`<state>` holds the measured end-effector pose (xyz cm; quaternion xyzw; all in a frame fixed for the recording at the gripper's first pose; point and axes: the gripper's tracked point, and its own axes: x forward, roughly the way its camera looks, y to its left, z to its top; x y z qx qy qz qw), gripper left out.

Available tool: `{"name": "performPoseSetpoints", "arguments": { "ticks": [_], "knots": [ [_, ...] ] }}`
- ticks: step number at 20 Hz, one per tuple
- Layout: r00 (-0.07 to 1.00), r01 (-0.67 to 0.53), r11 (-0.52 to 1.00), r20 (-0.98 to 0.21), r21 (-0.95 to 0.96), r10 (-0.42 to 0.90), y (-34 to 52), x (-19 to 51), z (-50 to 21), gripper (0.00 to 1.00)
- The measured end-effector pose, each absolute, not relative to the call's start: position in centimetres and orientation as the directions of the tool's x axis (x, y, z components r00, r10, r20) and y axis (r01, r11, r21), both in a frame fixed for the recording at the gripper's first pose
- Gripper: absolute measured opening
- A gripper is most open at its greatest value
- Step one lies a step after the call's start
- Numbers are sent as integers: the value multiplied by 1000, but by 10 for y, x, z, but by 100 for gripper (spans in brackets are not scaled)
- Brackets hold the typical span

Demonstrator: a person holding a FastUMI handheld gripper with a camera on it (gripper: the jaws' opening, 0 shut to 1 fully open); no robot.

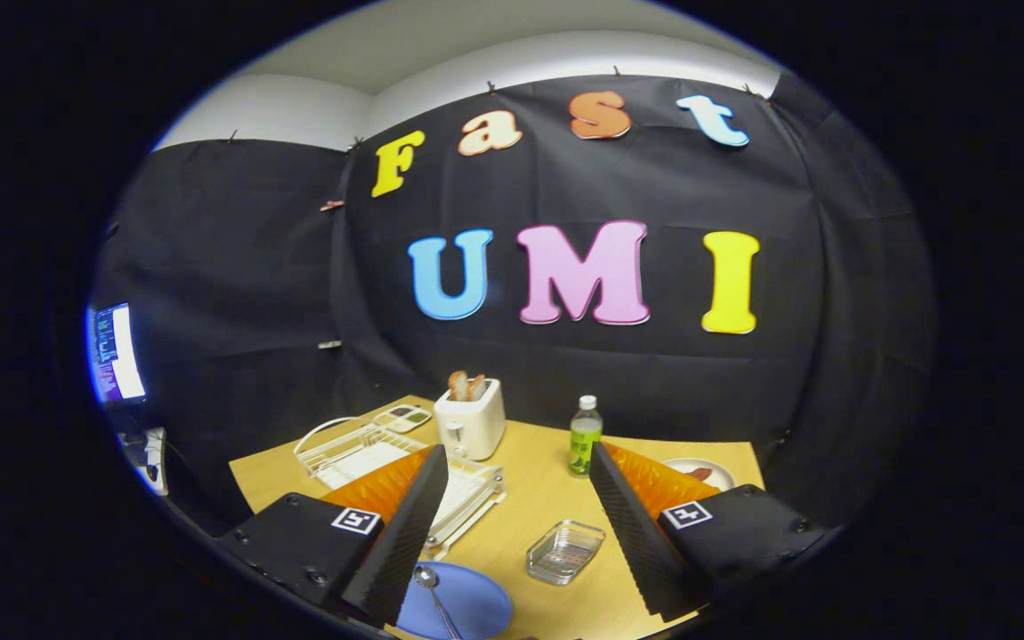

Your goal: Take the plate from the dish rack, then take the spoon from the basket and place it into the plate.

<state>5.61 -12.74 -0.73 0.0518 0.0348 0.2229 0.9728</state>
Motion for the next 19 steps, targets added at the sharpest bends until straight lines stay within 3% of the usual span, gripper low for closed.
{"name": "performPoseSetpoints", "arguments": {
  "ticks": [6, 10, 19],
  "knots": [
    [990, -139, 978, 15, 155, 138, -186, 30, 38, 98],
    [999, 7, 988, -34, 156, -1, -190, -5, 19, 98],
    [997, 47, 988, -71, 148, -37, -139, -41, -2, 99]
  ]
}}
